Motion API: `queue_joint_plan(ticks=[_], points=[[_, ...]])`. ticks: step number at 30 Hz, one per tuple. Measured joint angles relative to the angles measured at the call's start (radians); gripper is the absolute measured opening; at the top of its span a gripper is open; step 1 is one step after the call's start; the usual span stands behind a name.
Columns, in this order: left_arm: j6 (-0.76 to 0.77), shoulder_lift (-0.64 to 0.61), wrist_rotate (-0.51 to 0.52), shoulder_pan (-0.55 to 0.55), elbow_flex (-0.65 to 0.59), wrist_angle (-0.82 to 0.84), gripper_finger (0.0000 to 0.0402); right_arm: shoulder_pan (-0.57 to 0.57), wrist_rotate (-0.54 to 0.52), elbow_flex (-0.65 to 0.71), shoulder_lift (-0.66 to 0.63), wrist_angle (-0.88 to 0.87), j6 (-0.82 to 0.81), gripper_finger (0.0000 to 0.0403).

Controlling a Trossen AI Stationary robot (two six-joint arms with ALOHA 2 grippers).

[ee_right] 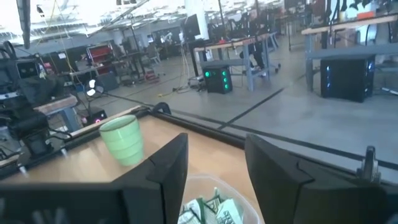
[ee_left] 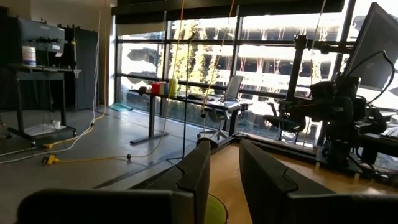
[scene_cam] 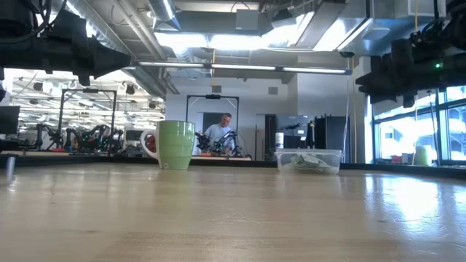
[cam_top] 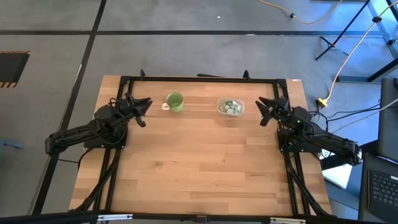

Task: Pick and place items into bin
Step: Return to Home Position

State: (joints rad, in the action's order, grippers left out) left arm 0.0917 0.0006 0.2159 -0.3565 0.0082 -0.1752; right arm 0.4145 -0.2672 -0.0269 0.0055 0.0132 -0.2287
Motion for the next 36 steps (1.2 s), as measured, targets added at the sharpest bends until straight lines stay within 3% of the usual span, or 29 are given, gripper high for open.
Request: queue_joint_plan(ticks=[9,21,36], points=[[0.001,0.000,0.019,0.000,0.000,0.005,0.0084,0.000,-0.001,0.000,-0.003,-0.002,0.034,0.0163],[0.000,0.000,0.021,0.000,0.000,0.009,0.0082,0.000,-0.001,0.000,-0.003,-0.003,0.232,0.0163],[0.000,0.000,0.022,0.000,0.000,0.009,0.0082,0.000,-0.001,0.000,-0.003,-0.004,0.233,0.0163]])
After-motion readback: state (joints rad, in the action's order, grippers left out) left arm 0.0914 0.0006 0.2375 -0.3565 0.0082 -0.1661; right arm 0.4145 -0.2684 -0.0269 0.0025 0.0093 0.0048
